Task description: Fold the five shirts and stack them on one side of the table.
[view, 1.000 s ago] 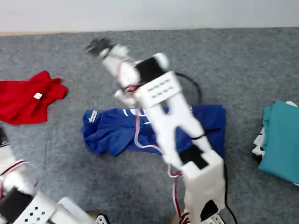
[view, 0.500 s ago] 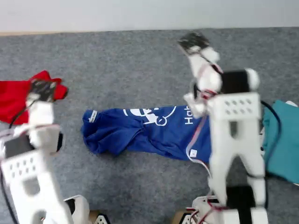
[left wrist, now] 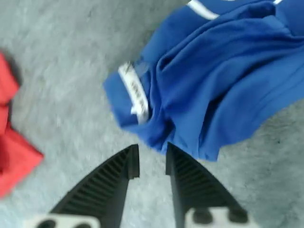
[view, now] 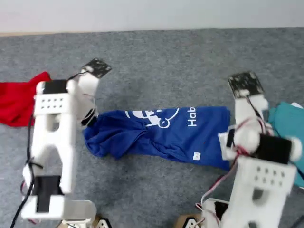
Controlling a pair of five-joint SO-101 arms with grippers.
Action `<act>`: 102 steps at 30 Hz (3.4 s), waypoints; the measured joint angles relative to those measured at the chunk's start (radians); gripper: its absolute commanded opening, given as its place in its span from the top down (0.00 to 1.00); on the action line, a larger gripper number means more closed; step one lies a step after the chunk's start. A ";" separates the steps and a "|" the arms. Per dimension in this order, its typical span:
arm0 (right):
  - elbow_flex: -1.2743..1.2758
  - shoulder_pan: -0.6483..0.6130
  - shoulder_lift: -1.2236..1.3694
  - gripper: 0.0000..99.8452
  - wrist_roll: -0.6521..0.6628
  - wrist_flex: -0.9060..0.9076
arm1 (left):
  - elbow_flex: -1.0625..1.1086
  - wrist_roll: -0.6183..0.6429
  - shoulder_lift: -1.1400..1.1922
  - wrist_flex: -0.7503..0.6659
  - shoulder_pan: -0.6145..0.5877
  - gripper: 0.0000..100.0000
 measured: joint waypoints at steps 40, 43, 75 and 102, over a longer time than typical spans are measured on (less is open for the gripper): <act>0.124 0.207 -0.304 0.99 0.141 0.000 | -0.236 -0.123 0.606 0.169 0.161 0.98; 0.124 0.207 -0.304 0.99 0.141 0.000 | -0.229 -0.137 0.605 0.169 0.152 0.98; 0.124 0.207 -0.304 0.99 0.141 0.000 | 0.087 -0.103 0.281 -0.072 0.209 0.92; 0.124 0.207 -0.304 0.99 0.141 0.000 | -0.152 -0.140 0.347 0.098 0.129 0.88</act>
